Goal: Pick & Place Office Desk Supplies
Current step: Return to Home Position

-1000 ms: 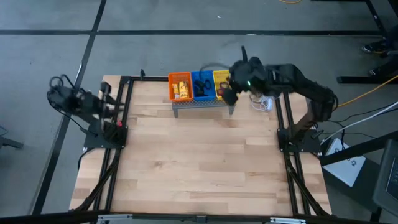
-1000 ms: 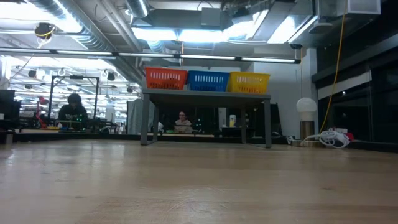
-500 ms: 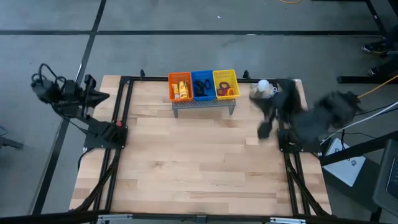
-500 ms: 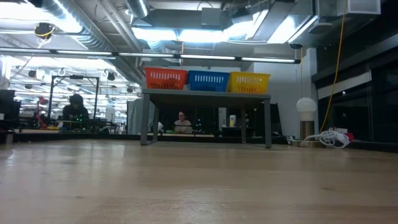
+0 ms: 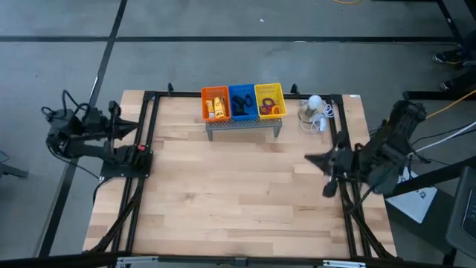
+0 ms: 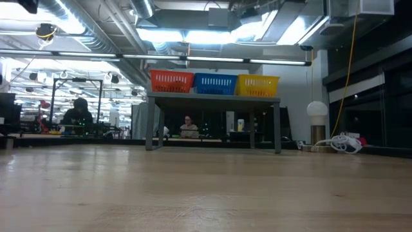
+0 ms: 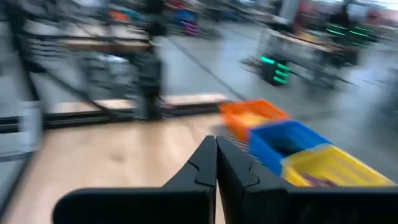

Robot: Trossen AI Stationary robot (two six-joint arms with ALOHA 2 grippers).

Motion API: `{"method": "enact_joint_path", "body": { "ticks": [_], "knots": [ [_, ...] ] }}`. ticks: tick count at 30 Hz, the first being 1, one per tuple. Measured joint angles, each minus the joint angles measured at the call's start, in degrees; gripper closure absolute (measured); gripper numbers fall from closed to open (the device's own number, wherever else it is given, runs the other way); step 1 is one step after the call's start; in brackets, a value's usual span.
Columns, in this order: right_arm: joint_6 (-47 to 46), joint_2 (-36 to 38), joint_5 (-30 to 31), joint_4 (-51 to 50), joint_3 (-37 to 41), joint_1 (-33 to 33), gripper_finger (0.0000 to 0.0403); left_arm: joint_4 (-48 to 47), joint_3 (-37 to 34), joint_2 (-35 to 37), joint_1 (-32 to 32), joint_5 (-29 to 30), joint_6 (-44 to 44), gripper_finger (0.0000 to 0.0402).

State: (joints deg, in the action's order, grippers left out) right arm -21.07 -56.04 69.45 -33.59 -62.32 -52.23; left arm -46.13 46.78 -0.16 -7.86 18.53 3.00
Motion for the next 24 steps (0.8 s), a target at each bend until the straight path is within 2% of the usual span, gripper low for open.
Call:
{"method": "enact_joint_path", "body": {
  "ticks": [2,4,5,6,7,9,11,13,17,20,24],
  "knots": [
    [14.1,3.6,-8.5,17.8,7.5,-0.3,0.0401,3.6,-2.1,0.0,1.8,-4.2,-0.7,0.04],
    [28.4,6.9,-24.4,35.2,15.1,0.5,0.0401,6.7,-4.5,0.1,3.6,-7.5,-0.7,0.0398],
    [34.4,8.3,-32.4,41.7,18.3,1.2,0.0401,7.9,-5.7,0.1,4.3,-8.3,-0.7,0.0397],
    [38.8,9.8,-38.0,47.1,21.5,1.9,0.0401,8.9,-6.9,0.1,4.9,-8.9,-0.5,0.0397],
    [40.8,11.3,-40.4,50.1,24.6,2.4,0.0401,9.5,-8.2,0.1,5.5,-9.5,-0.1,0.0397],
    [40.5,14.5,-38.9,51.8,30.7,3.4,0.0399,10.2,-10.9,0.1,6.2,-11.0,0.9,0.0396],
    [36.3,17.2,-36.7,55.4,37.3,4.5,0.0395,12.1,-13.6,0.1,6.7,-14.1,1.6,0.0396],
    [32.2,18.6,-37.2,62.1,43.7,5.6,0.0389,15.8,-16.5,0.1,6.9,-16.4,1.8,0.0396],
    [28.6,19.2,-39.9,73.2,53.9,5.9,0.0383,23.5,-22.2,0.2,6.9,-16.7,-0.6,0.0396],
    [29.2,19.3,-39.8,79.5,58.3,5.7,0.0382,26.6,-24.7,0.2,6.9,-16.6,-1.3,0.0396],
    [30.0,19.3,-32.2,80.2,59.8,5.7,0.0381,26.9,-26.2,0.1,6.8,-15.1,-1.3,0.0396]
  ]
}}
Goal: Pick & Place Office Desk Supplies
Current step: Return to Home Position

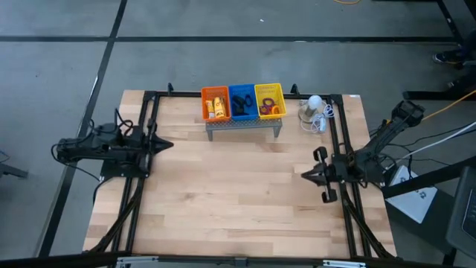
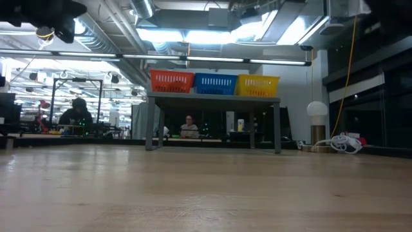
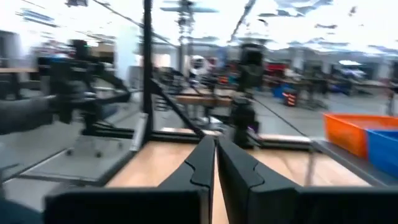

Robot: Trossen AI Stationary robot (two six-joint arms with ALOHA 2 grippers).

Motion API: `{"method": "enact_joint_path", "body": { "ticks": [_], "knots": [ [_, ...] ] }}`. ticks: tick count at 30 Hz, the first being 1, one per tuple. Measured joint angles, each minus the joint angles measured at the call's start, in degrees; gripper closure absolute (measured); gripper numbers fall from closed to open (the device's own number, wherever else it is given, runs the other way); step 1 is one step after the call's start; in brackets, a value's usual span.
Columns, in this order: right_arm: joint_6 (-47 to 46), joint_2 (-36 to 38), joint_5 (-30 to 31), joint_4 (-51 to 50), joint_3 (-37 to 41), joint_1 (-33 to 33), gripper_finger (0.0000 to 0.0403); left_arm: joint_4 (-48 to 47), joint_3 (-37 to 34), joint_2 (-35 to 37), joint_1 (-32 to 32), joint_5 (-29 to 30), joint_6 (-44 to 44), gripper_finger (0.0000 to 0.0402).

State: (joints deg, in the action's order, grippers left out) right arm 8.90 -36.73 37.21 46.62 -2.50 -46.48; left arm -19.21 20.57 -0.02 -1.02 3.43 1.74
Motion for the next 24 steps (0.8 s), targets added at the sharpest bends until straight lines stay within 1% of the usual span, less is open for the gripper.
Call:
{"method": "enact_joint_path", "body": {
  "ticks": [2,4,9,13,16,20,22,24],
  "knots": [
    [-2.7,0.0,1.9,-0.4,0.1,0.0,0.0381,0.2,-0.9,-0.1,0.0,0.1,-0.1,0.0396],
    [-6.2,0.0,1.8,-0.3,0.1,0.0,0.0381,0.7,-1.5,-0.1,0.0,0.7,-0.6,0.0396],
    [-12.6,0.0,-1.4,-0.4,0.1,0.0,0.0381,1.3,-1.9,-0.1,0.0,5.2,-1.9,0.0396],
    [-15.6,0.0,-3.3,-1.4,0.1,0.0,0.038,1.9,-4.6,0.0,0.0,7.6,-2.3,0.0396],
    [-16.0,-0.1,-3.6,-1.8,0.0,0.0,0.038,3.3,-8.2,0.0,0.0,9.2,-1.1,0.0396],
    [-17.0,-0.1,-3.6,-1.9,0.0,0.0,0.038,9.2,-13.5,0.0,0.0,9.5,-2.0,0.0396],
    [-14.6,-0.1,-4.7,-2.3,0.0,0.0,0.038,12.4,-15.2,0.0,0.0,8.5,-3.3,0.0396],
    [-9.8,-0.1,-8.3,-2.9,0.0,0.0,0.038,13.8,-16.7,0.0,0.0,6.4,-4.3,0.0396]
  ]
}}
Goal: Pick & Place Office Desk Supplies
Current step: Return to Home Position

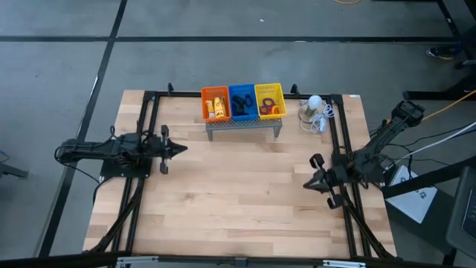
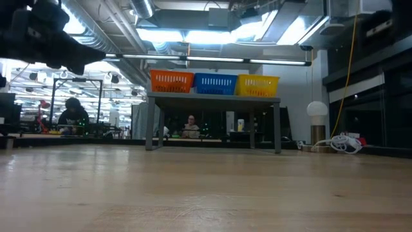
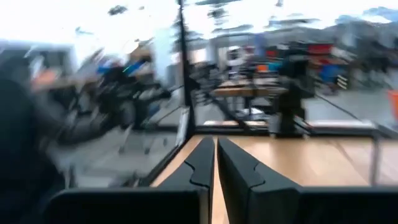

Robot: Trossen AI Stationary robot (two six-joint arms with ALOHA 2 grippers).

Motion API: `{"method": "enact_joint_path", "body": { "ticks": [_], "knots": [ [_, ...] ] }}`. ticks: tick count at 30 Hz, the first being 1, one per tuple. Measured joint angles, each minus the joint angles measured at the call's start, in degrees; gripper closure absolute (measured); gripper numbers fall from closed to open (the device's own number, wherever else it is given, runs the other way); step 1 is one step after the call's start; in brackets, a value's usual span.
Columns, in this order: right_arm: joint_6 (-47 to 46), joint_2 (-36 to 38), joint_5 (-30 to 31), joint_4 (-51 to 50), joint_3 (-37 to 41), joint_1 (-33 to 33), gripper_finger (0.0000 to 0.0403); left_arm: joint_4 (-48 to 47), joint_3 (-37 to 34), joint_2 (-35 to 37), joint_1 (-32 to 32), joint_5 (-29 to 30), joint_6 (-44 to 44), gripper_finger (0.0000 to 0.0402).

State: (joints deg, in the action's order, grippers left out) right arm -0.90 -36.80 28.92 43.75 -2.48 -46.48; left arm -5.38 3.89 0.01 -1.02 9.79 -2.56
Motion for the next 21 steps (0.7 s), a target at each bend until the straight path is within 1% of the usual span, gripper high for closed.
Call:
{"method": "enact_joint_path", "body": {
  "ticks": [2,3,8,11,13,17,19,21],
  "knots": [
    [3.5,0.1,-3.4,-0.8,0.8,0.0,0.038,0.8,-0.6,0.0,0.0,-1.4,-0.2,0.0396],
    [3.8,0.3,-3.5,-0.9,1.6,0.0,0.038,1.1,-0.6,0.0,0.0,-1.7,-0.3,0.0396],
    [-3.2,0.3,0.2,-6.7,1.6,0.0,0.038,2.1,-0.9,0.0,0.0,-1.7,-3.6,0.0396],
    [-6.1,0.1,0.2,-10.7,1.6,0.0,0.038,4.1,-1.9,-0.6,0.0,-2.8,-3.8,0.0396],
    [-5.8,0.1,0.2,-13.1,1.5,0.0,0.038,6.6,-3.0,-0.8,0.1,-3.4,-4.0,0.0396],
    [-3.1,0.4,-0.4,-22.7,1.5,0.0,0.038,7.0,-3.1,-2.5,1.6,-2.1,-4.1,0.0396],
    [-4.0,0.5,-0.3,-28.8,1.5,0.0,0.038,7.0,-3.1,-4.0,2.8,-1.9,-4.0,0.0396],
    [-6.2,0.5,-0.4,-31.9,1.5,0.0,0.038,7.0,-3.1,-5.8,4.0,-1.9,-2.3,0.0396]
  ]
}}
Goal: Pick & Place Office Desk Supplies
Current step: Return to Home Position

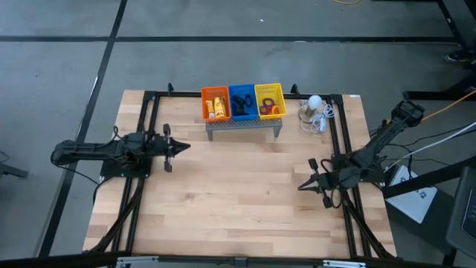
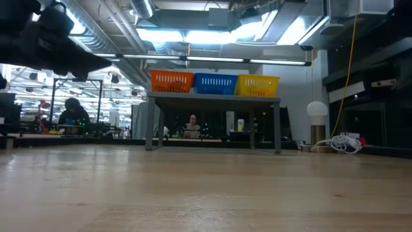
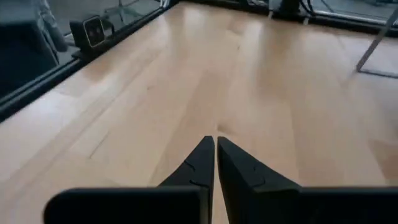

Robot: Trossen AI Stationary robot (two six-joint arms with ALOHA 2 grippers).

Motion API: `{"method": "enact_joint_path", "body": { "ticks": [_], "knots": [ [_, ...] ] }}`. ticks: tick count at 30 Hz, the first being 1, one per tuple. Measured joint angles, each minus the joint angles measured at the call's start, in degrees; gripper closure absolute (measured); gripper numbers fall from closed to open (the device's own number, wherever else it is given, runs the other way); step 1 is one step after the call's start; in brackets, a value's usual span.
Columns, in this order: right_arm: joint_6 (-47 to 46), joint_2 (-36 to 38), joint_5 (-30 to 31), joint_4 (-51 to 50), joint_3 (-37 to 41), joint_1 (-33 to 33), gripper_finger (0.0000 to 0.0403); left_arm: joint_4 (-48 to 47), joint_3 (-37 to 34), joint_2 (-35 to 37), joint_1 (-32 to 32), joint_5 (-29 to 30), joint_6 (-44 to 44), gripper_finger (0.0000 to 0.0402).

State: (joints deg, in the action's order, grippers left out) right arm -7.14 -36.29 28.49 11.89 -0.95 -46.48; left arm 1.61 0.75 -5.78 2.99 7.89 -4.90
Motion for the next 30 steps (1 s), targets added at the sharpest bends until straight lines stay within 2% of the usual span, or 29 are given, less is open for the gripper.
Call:
{"method": "enact_joint_path", "body": {
  "ticks": [1,3,5,9,11,13,15,17,19,21,23,30],
  "knots": [
    [-0.4,0.0,-0.4,0.5,0.0,0.0,0.038,0.0,0.0,-0.9,0.5,-0.1,1.4,0.0396],
    [0.2,0.0,-5.2,4.4,0.0,0.0,0.038,0.0,0.0,-3.1,1.3,-0.3,4.0,0.0396],
    [4.1,0.0,-14.9,10.7,0.0,0.0,0.038,0.0,0.0,-5.2,2.0,-0.4,4.5,0.0396],
    [15.8,0.1,-41.0,20.2,-0.1,0.1,0.038,0.1,-0.1,-8.2,3.5,1.0,6.2,0.0396],
    [16.8,0.2,-47.9,18.5,0.0,0.5,0.038,0.4,-0.1,-9.2,4.3,2.7,9.1,0.0396],
    [16.8,1.0,-50.6,16.2,0.0,1.2,0.038,0.6,-0.1,-9.7,4.9,4.2,13.2,0.0396],
    [15.2,2.4,-48.9,14.0,0.0,2.2,0.038,0.7,-0.1,-9.9,5.2,4.7,16.2,0.0396],
    [13.9,4.6,-44.4,13.4,0.0,3.1,0.038,0.9,-0.1,-10.0,5.7,6.3,13.8,0.0396],
    [12.1,7.0,-37.1,14.0,0.0,3.8,0.038,1.2,-0.1,-10.1,6.3,8.8,7.4,0.0396],
    [10.5,9.1,-28.7,14.7,0.0,4.2,0.038,1.2,-0.1,-10.1,6.6,8.5,9.3,0.0396],
    [11.1,10.0,-23.7,14.4,0.0,4.2,0.038,1.2,-0.1,-10.1,6.6,7.4,11.7,0.0396],
    [17.1,10.2,-21.8,13.3,0.0,4.2,0.038,1.2,-0.1,-10.1,6.6,7.6,5.3,0.0396]
  ]
}}
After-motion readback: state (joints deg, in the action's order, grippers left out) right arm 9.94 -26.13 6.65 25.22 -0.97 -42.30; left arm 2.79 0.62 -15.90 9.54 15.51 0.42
